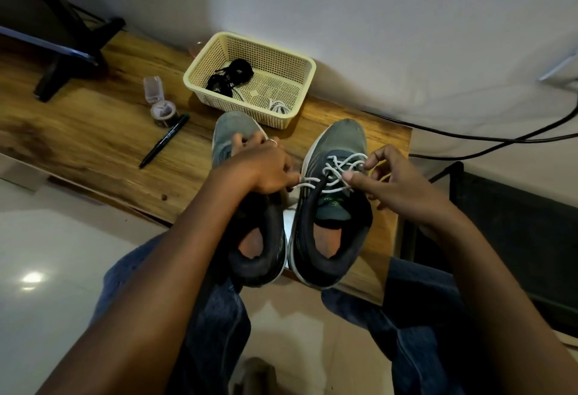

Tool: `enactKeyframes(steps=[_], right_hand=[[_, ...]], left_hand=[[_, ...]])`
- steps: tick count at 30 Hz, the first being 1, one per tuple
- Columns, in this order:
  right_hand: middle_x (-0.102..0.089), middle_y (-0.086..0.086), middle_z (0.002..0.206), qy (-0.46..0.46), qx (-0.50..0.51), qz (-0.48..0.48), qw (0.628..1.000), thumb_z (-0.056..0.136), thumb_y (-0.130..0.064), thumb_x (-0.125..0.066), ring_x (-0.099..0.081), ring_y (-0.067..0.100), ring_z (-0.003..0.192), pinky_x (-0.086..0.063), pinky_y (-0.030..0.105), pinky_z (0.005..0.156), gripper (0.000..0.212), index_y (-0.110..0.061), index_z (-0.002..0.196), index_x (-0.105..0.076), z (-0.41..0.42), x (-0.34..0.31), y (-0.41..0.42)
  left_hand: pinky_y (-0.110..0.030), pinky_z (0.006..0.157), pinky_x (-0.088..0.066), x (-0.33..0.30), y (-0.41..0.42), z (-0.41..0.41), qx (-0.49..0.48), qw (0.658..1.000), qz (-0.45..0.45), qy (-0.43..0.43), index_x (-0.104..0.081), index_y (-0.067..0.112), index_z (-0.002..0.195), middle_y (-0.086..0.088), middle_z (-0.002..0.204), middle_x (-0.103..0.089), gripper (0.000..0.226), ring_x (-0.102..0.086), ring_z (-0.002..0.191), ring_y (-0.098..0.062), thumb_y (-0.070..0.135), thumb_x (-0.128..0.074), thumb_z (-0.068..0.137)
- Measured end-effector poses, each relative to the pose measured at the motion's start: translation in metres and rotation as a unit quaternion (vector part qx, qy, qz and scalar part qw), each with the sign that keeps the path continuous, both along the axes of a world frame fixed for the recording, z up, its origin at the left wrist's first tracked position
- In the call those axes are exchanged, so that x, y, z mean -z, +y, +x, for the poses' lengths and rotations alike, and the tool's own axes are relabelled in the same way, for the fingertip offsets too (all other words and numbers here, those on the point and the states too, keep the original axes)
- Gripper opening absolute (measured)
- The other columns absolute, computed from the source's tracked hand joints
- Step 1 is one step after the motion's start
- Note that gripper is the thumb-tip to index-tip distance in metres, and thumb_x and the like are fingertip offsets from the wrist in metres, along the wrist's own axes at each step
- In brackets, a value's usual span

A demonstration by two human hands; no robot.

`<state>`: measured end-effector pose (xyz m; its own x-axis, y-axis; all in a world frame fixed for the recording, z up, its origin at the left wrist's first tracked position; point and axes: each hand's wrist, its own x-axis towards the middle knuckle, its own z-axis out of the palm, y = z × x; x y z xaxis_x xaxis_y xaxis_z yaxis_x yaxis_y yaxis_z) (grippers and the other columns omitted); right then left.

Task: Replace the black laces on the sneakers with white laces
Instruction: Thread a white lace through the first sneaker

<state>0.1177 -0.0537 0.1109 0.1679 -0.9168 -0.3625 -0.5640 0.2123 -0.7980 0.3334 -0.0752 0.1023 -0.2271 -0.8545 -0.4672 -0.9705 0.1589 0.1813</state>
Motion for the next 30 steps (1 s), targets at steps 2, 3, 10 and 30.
enactKeyframes(steps=[2,3,10,30], right_hand=[[-0.050,0.008,0.083,-0.008,0.036,-0.008,0.999,0.088,-0.039,-0.063,-0.048,0.018,0.073,-0.040,0.026,0.056,0.031,-0.015,0.100,-0.048,-0.002,0.001,-0.002],[-0.051,0.008,0.083,-0.009,0.052,-0.018,0.998,0.090,-0.039,-0.060,-0.049,0.017,0.071,-0.040,0.025,0.055,0.029,-0.014,0.100,-0.049,-0.002,0.001,-0.002],[-0.053,0.007,0.078,-0.034,0.097,-0.108,0.989,0.097,-0.027,-0.054,-0.050,0.011,0.064,-0.043,0.017,0.051,0.030,0.002,0.094,-0.056,0.006,0.000,-0.005],[-0.073,0.012,0.075,-0.092,0.077,0.148,0.982,0.072,-0.002,-0.077,-0.070,0.014,0.067,-0.056,0.021,0.056,0.015,0.002,0.084,-0.070,-0.025,-0.007,0.001]], left_hand=[[-0.047,0.103,-0.014,0.001,-0.002,0.003,-0.039,0.998,-0.033,0.046,-0.063,0.032,0.089,0.002,0.129,-0.052,0.031,-0.028,0.131,-0.022,0.053,-0.042,0.095],[-0.047,0.104,-0.015,0.000,-0.004,0.005,-0.072,0.991,-0.068,0.089,-0.061,0.030,0.085,0.003,0.117,-0.058,0.032,-0.034,0.126,-0.019,0.053,-0.041,0.095],[-0.047,0.098,-0.039,-0.002,-0.004,-0.016,-0.179,0.884,-0.178,0.394,-0.069,0.026,0.074,0.015,0.065,-0.062,0.034,-0.058,0.070,-0.004,0.052,-0.053,0.091],[-0.039,0.087,-0.052,-0.002,0.014,-0.052,-0.048,0.931,-0.064,0.355,-0.075,0.028,0.081,0.012,0.077,-0.072,0.008,-0.066,0.077,-0.005,0.035,-0.075,0.077]])
